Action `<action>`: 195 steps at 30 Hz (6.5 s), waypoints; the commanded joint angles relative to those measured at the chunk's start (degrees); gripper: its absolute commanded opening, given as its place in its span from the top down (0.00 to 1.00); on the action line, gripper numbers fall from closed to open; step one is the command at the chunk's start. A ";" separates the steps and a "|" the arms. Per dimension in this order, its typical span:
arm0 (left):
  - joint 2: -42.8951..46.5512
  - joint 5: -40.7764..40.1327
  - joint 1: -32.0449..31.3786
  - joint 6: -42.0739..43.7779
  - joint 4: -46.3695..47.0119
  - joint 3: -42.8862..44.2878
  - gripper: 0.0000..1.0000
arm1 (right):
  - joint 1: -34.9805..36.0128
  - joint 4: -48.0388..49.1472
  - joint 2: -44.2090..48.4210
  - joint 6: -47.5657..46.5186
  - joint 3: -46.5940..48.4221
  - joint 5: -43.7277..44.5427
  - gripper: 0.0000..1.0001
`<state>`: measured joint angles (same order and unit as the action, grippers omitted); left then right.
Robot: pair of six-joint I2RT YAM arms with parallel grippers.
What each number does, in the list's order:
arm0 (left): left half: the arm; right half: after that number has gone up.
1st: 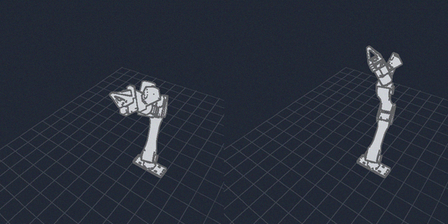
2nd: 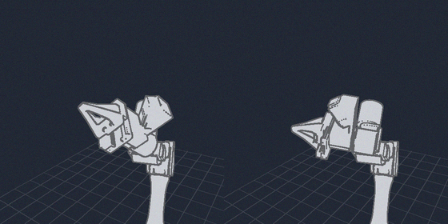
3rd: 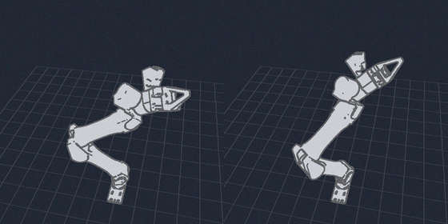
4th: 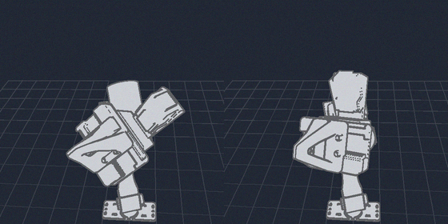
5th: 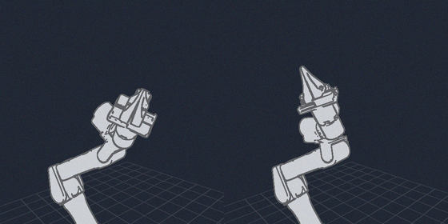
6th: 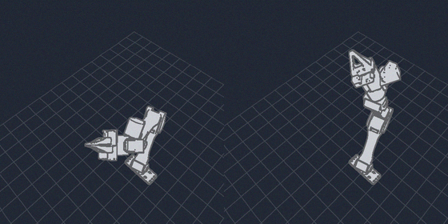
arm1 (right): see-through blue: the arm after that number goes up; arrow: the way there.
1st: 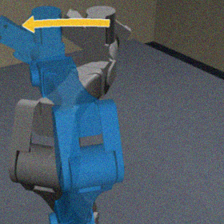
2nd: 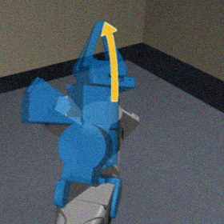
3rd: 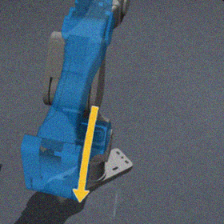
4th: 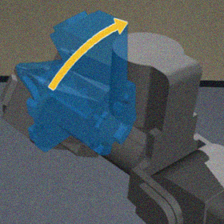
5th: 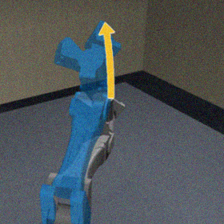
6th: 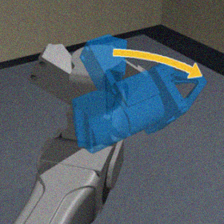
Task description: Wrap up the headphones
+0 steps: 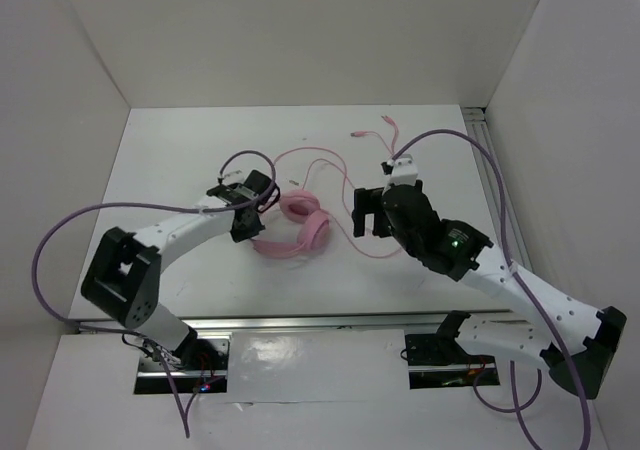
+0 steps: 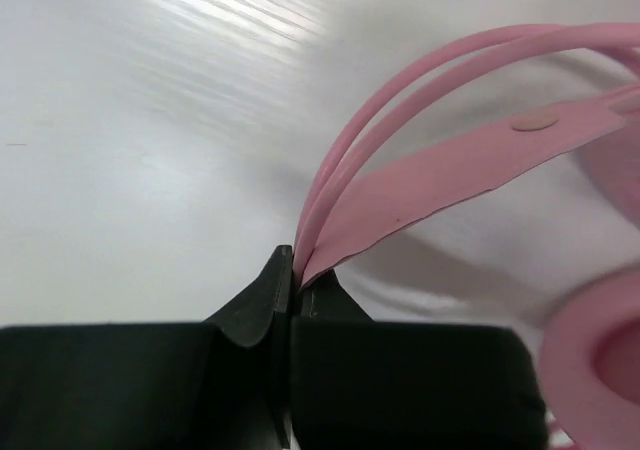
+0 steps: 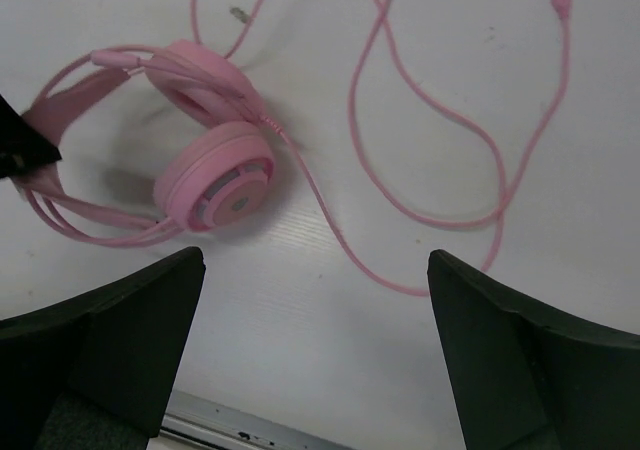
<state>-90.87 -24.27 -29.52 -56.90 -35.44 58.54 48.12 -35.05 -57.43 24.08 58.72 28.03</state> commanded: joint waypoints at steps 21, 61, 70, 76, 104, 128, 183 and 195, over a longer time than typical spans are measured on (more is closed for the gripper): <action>19.59 -2.54 10.09 25.26 -36.37 62.20 1.00 | -7.32 58.85 -4.16 -17.05 -16.71 -40.23 0.10; 12.84 -23.08 10.72 20.25 -26.87 42.97 1.00 | 15.94 47.36 -4.01 -28.02 -11.88 7.37 1.00; 4.31 -29.50 -0.89 27.64 -28.88 41.65 1.00 | 25.00 45.86 -4.88 -39.80 -8.01 23.53 1.00; 2.98 -31.11 -4.75 28.85 -28.82 40.78 1.00 | 27.91 57.55 -4.81 -49.47 -9.93 36.74 1.00; 4.90 -1.84 -24.35 50.39 -16.94 33.05 1.00 | 24.66 52.37 5.40 -49.48 -13.63 16.63 0.93; 17.04 5.55 -26.12 52.51 -15.27 33.74 1.00 | 6.14 44.36 2.23 -38.76 -10.30 -8.84 0.83; 10.64 -28.55 -10.84 24.03 -12.54 64.48 1.00 | -11.04 120.22 -47.12 12.94 -17.65 -63.99 1.00; -3.26 -26.78 4.48 29.57 -17.29 57.23 1.00 | 5.67 69.38 -9.12 -18.60 -22.45 -34.29 1.00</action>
<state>-94.65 -46.19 -23.90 -27.51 -58.96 118.45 52.21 51.70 -69.95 16.36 32.88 -15.49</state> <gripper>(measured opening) 0.090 0.037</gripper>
